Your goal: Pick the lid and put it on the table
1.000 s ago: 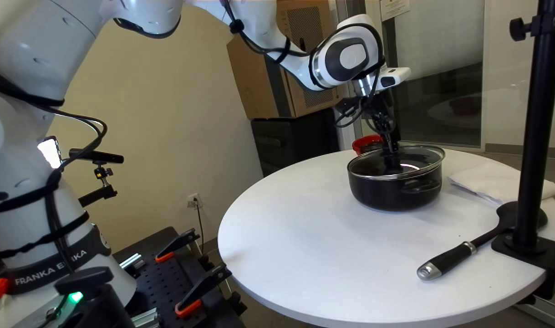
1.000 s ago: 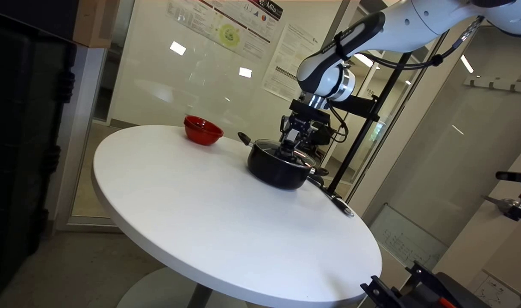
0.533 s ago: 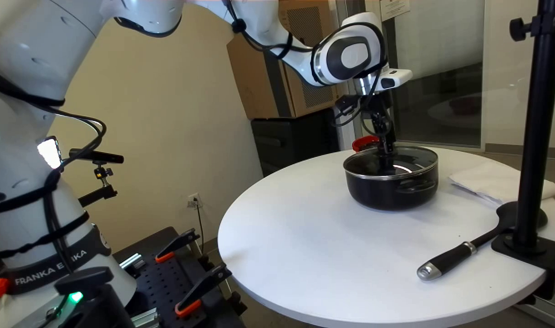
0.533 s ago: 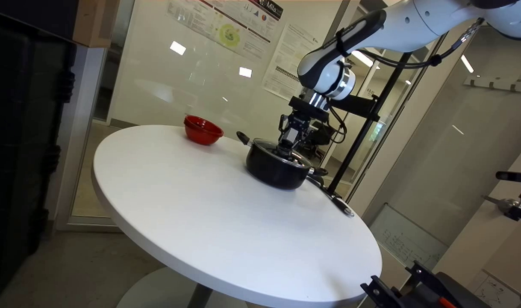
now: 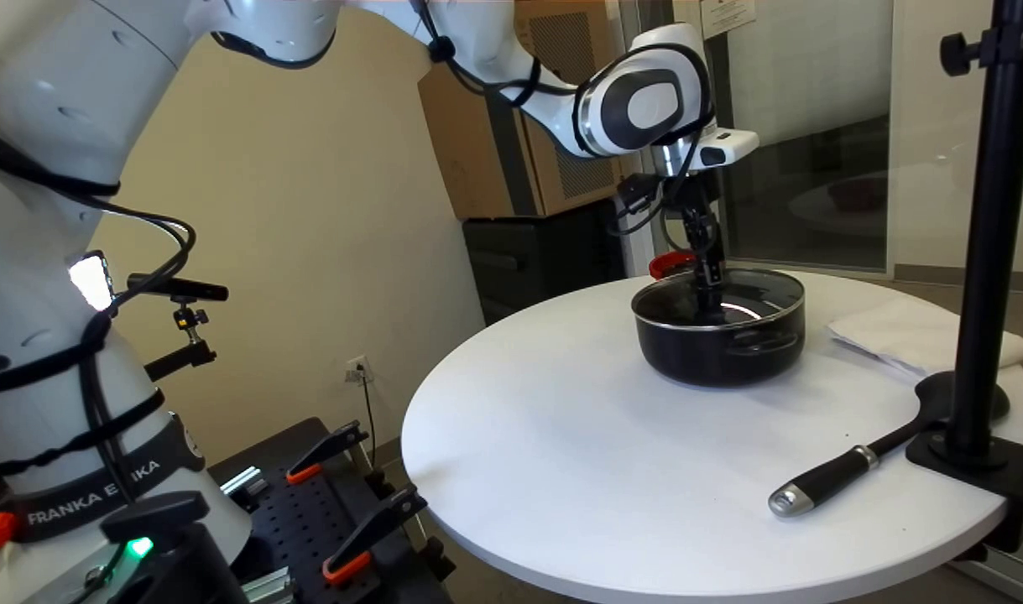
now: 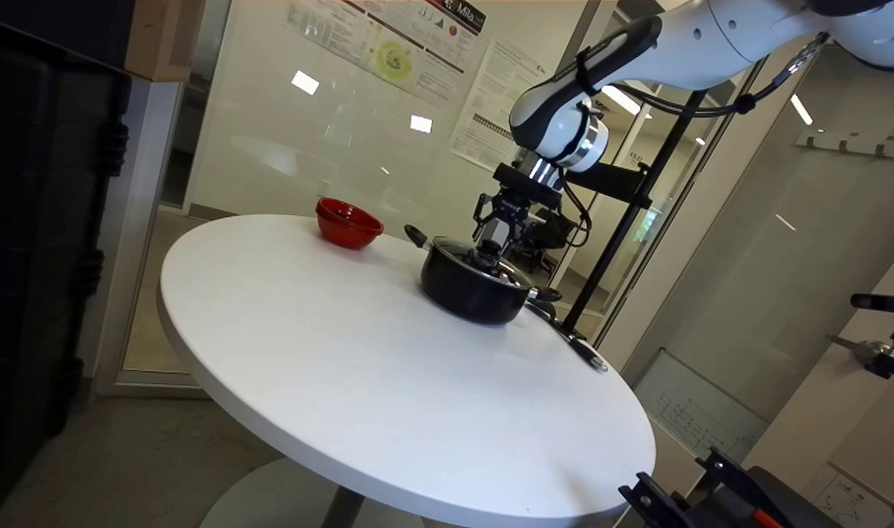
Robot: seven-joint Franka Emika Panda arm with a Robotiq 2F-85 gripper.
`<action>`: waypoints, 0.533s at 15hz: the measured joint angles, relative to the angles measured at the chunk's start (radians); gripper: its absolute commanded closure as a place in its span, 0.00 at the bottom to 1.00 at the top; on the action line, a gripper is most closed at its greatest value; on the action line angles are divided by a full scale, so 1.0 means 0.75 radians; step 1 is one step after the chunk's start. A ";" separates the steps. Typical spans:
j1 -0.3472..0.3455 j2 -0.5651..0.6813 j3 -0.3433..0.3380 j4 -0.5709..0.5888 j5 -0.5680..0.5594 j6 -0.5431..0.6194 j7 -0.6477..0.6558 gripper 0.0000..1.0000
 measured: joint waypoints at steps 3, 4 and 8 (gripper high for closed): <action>0.001 0.000 0.018 0.006 0.005 0.000 0.000 0.00; 0.002 0.000 0.022 0.007 0.005 0.000 0.000 0.00; 0.013 -0.012 0.047 0.015 0.004 -0.019 -0.017 0.00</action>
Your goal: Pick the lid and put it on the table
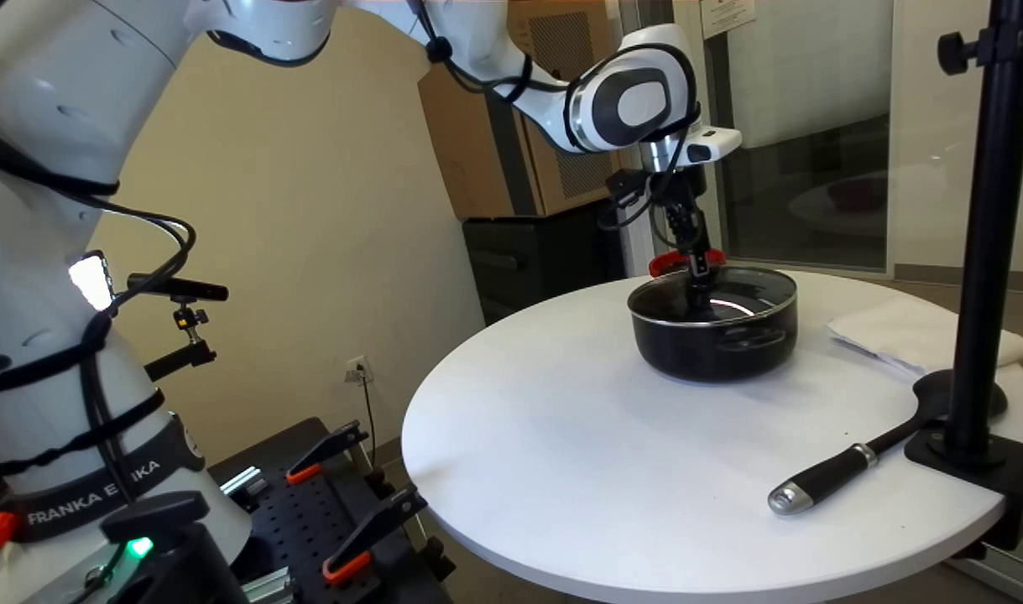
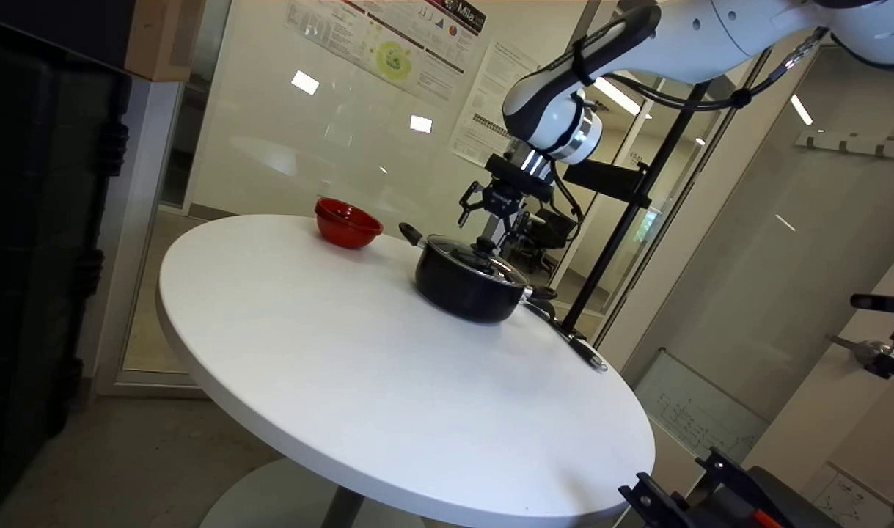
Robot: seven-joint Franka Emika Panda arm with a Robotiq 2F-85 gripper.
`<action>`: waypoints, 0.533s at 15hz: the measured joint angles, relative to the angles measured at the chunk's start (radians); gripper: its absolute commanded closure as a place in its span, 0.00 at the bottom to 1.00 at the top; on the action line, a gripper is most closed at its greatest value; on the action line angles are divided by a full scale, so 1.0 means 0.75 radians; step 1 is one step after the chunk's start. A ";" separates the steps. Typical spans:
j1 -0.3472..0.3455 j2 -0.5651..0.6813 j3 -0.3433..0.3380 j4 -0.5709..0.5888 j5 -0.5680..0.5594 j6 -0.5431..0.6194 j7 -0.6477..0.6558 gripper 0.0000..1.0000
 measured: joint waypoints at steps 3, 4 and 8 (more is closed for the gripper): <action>0.021 -0.038 0.056 0.009 0.000 -0.045 -0.052 0.00; 0.033 -0.052 0.076 0.010 0.000 -0.061 -0.075 0.00; 0.084 -0.103 0.140 0.010 -0.002 -0.133 -0.168 0.00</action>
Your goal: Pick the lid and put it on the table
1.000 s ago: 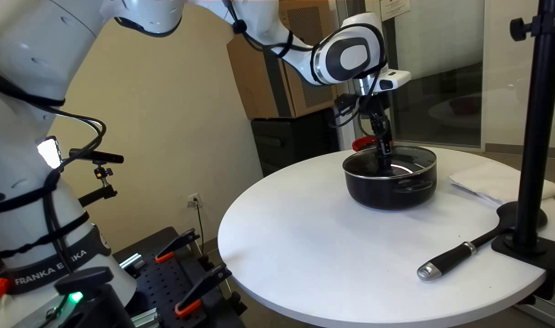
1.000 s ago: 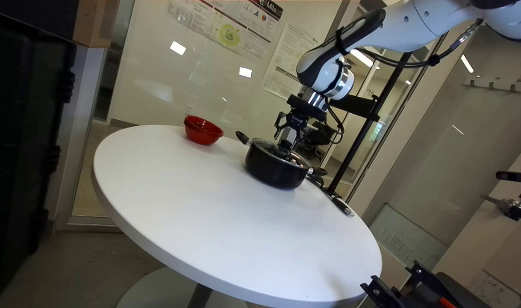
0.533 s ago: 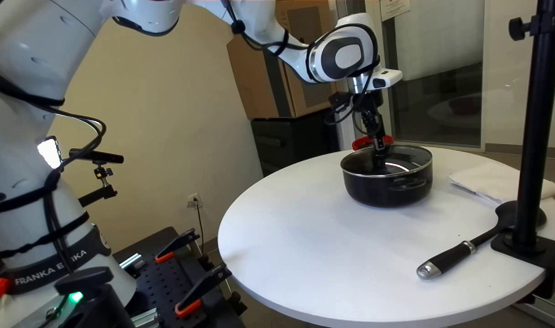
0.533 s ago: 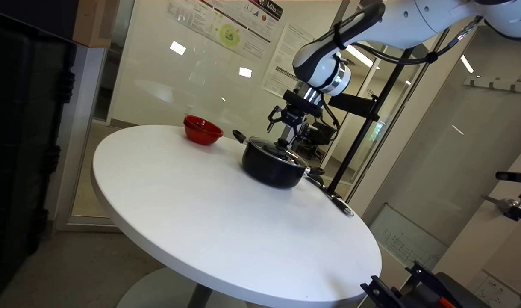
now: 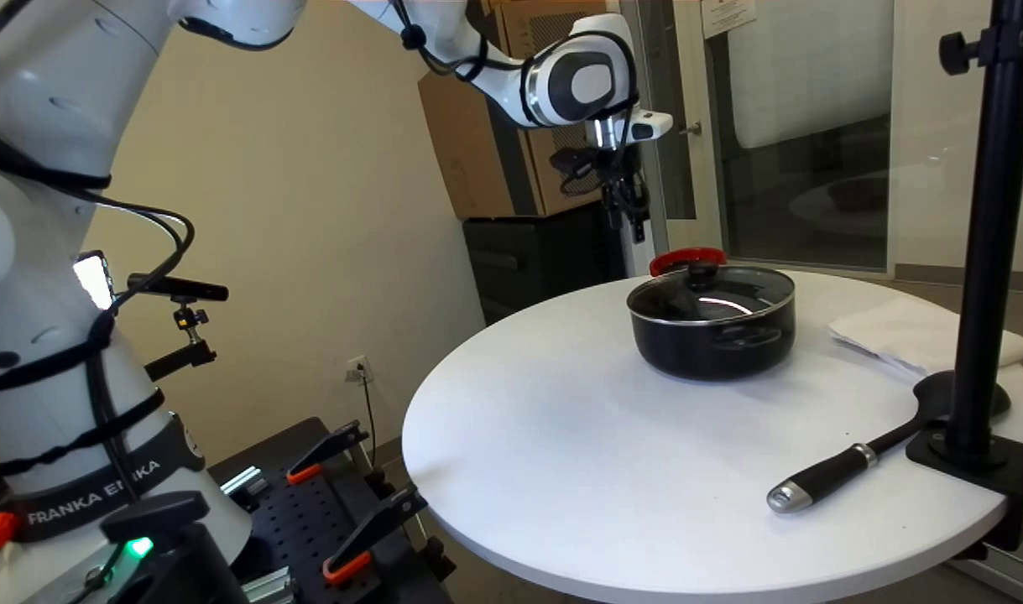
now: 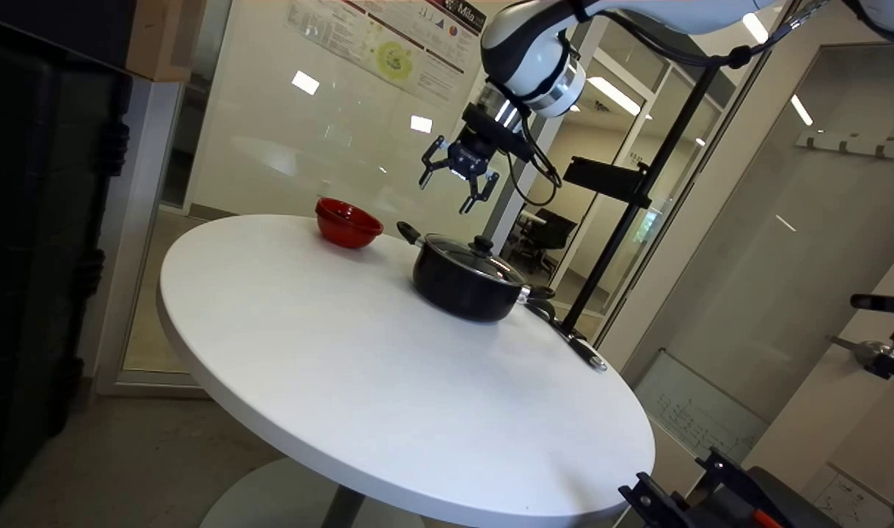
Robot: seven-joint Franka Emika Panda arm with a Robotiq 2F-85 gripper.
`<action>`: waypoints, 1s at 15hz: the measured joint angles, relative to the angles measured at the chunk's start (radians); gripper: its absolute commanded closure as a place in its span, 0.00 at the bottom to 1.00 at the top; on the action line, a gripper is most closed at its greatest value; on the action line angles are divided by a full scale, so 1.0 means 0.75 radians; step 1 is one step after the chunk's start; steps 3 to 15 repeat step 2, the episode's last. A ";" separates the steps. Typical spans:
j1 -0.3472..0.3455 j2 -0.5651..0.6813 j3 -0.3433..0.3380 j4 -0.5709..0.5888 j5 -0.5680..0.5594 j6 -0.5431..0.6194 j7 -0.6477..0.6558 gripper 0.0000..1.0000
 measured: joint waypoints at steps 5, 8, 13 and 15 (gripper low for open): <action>0.009 -0.006 0.006 0.000 0.000 -0.008 -0.016 0.00; 0.009 -0.006 0.006 0.000 0.000 -0.008 -0.016 0.00; 0.009 -0.006 0.006 0.000 0.000 -0.008 -0.016 0.00; 0.009 -0.006 0.006 0.000 0.000 -0.008 -0.016 0.00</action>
